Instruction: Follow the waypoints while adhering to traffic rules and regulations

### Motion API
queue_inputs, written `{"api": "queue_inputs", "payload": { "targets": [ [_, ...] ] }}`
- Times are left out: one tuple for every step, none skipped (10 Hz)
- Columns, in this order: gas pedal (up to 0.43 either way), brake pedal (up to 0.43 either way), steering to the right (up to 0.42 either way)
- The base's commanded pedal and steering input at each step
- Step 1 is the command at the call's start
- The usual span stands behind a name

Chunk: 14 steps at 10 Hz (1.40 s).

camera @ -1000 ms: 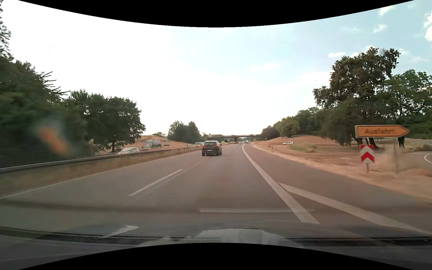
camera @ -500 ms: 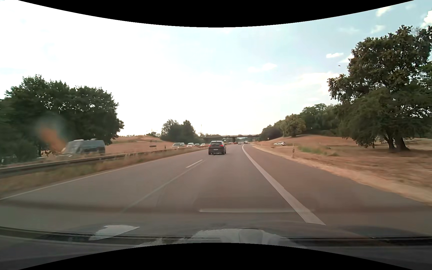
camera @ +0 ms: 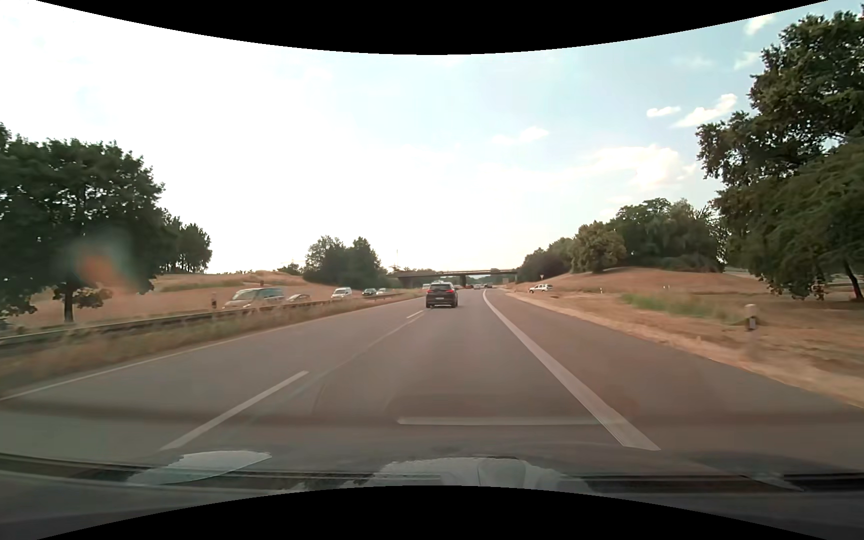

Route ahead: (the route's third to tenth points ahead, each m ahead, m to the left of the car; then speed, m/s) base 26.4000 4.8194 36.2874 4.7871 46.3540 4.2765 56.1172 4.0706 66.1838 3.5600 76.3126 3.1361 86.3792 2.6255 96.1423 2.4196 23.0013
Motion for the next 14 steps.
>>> {"api": "queue_inputs", "payload": {
  "targets": [
    [0.110, 0.000, 0.004],
    [0.110, 0.000, 0.004],
    [0.098, 0.000, 0.004],
    [0.079, 0.000, 0.004],
    [0.059, 0.000, 0.003],
    [0.039, 0.000, 0.003],
    [0.028, 0.000, 0.002],
    [0.028, 0.000, 0.002],
    [0.028, 0.000, 0.002],
    [0.028, 0.000, 0.001],
    [0.028, 0.000, 0.001],
    [0.028, 0.000, 0.001],
    [0.028, 0.000, 0.001],
    [0.028, 0.000, 0.001]
  ]
}}
